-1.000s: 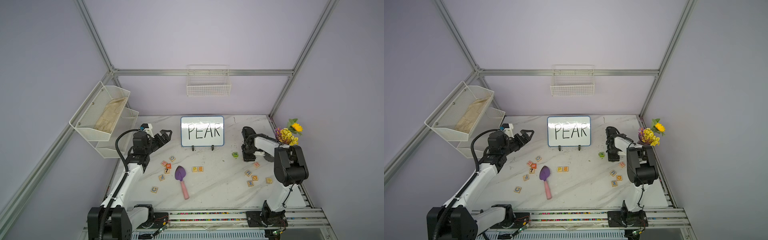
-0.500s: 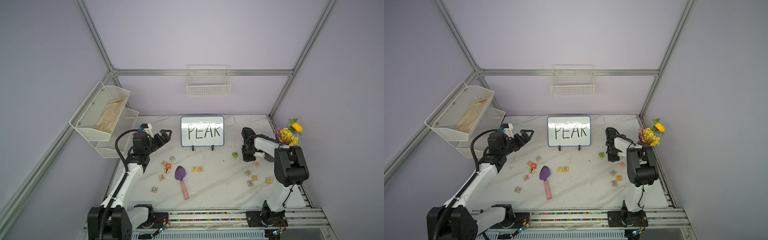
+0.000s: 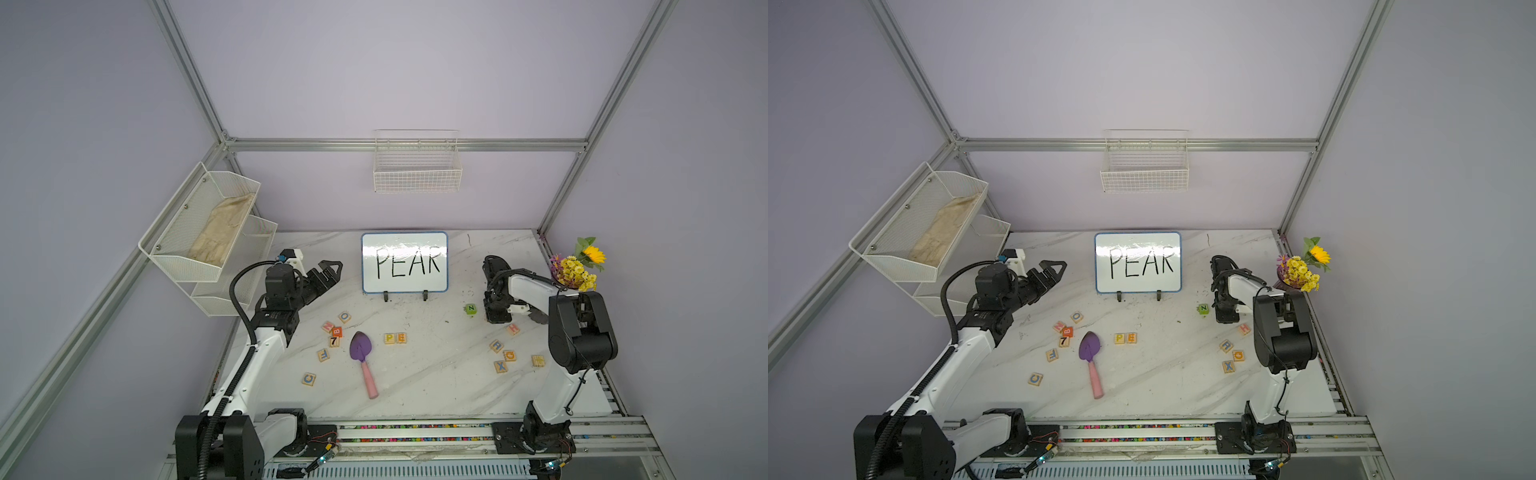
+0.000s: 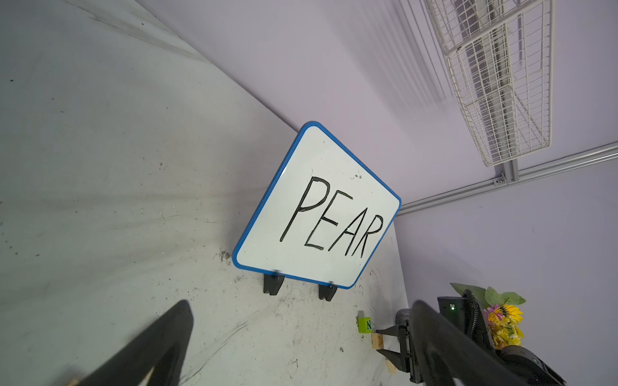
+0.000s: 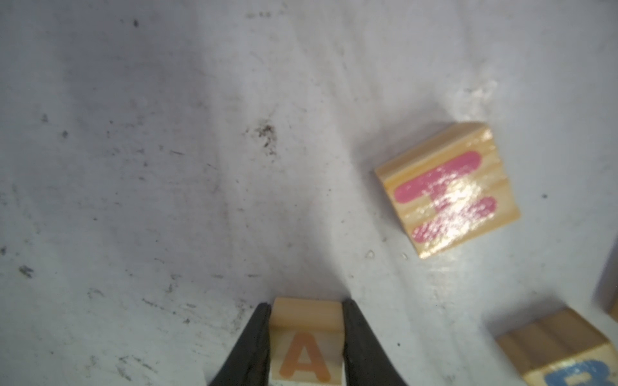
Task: Spell the uppercase word “pear” with letter blocks
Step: Pick up the letter block from the center of the board.
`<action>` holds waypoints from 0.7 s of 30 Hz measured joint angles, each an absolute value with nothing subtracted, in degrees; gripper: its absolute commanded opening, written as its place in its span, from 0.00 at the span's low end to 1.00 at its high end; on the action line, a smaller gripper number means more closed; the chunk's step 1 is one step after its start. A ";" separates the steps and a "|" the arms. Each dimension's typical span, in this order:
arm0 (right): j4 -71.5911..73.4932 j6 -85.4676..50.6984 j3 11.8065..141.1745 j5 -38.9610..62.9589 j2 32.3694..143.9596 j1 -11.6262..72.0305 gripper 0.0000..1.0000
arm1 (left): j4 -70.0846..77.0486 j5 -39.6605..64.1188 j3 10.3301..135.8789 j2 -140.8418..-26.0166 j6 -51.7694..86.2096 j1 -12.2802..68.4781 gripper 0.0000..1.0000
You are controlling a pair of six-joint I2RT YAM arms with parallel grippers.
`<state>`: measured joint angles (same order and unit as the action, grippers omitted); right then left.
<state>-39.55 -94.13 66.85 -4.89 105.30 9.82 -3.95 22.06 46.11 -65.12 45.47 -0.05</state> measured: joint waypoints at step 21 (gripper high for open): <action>-46.04 -69.47 70.59 -8.64 93.54 14.94 0.31 | -2.11 26.57 45.15 -70.11 44.34 6.07 1.00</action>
